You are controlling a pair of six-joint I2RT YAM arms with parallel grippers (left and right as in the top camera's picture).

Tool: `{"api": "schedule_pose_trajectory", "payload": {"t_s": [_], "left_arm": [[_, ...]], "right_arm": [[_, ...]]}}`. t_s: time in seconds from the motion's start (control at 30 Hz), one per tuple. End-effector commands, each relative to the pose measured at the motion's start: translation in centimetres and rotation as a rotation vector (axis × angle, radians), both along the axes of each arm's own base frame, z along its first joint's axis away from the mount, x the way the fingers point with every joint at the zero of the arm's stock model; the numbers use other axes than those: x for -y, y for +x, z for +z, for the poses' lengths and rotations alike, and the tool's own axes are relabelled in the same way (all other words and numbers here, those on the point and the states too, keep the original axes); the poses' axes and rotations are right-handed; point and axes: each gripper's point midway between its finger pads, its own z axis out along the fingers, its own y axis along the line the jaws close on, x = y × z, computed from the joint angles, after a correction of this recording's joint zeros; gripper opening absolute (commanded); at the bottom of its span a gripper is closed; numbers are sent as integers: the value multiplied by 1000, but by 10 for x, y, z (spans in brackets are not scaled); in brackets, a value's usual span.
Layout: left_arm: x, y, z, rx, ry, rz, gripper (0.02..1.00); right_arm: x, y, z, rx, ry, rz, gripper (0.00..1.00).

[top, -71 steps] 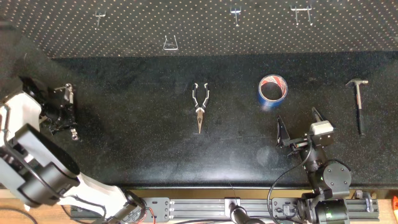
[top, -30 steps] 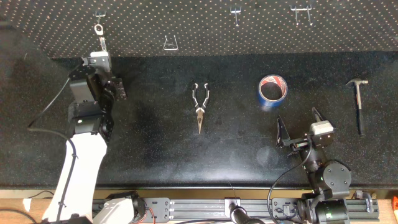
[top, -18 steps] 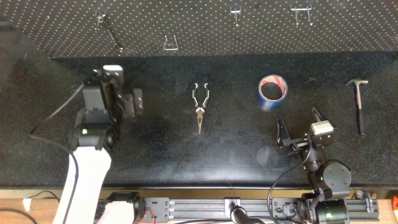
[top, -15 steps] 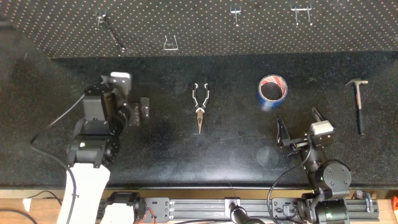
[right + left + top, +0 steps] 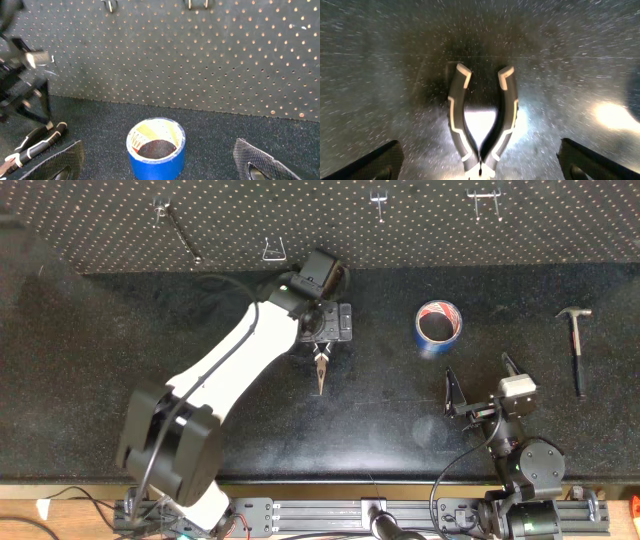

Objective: Place Tools Onto Pegboard

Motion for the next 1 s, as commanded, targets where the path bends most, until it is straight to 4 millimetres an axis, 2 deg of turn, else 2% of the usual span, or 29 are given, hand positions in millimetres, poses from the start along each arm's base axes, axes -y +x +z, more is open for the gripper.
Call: {"api": "schedule_pose_trajectory", "payload": {"t_s": [0.03, 0.23, 0.33, 0.43, 0.5, 0.73, 0.87, 1.0], "left_arm": [[2, 8, -20, -26, 35, 6, 996], [1, 13, -21, -37, 2, -19, 996], [11, 24, -26, -70, -1, -62, 996], [16, 23, -32, -125, -5, -68, 996], [13, 16, -35, -157, 6, -71, 996], [2, 28, -38, -112, 57, -66, 996], [3, 29, -50, -129, 64, -67, 996], [4, 32, -51, -118, 59, -67, 996]], "right_arm": [[-1, 0, -1, 1, -11, 7, 976], [-1, 0, -1, 1, -11, 7, 976], [-1, 0, -1, 1, -11, 7, 976], [-1, 0, -1, 1, -11, 7, 976], [-1, 0, -2, 1, -11, 7, 976], [-1, 0, -1, 1, -11, 7, 976], [-1, 0, -1, 1, -11, 7, 976], [-1, 0, -1, 1, -11, 7, 976]]}}
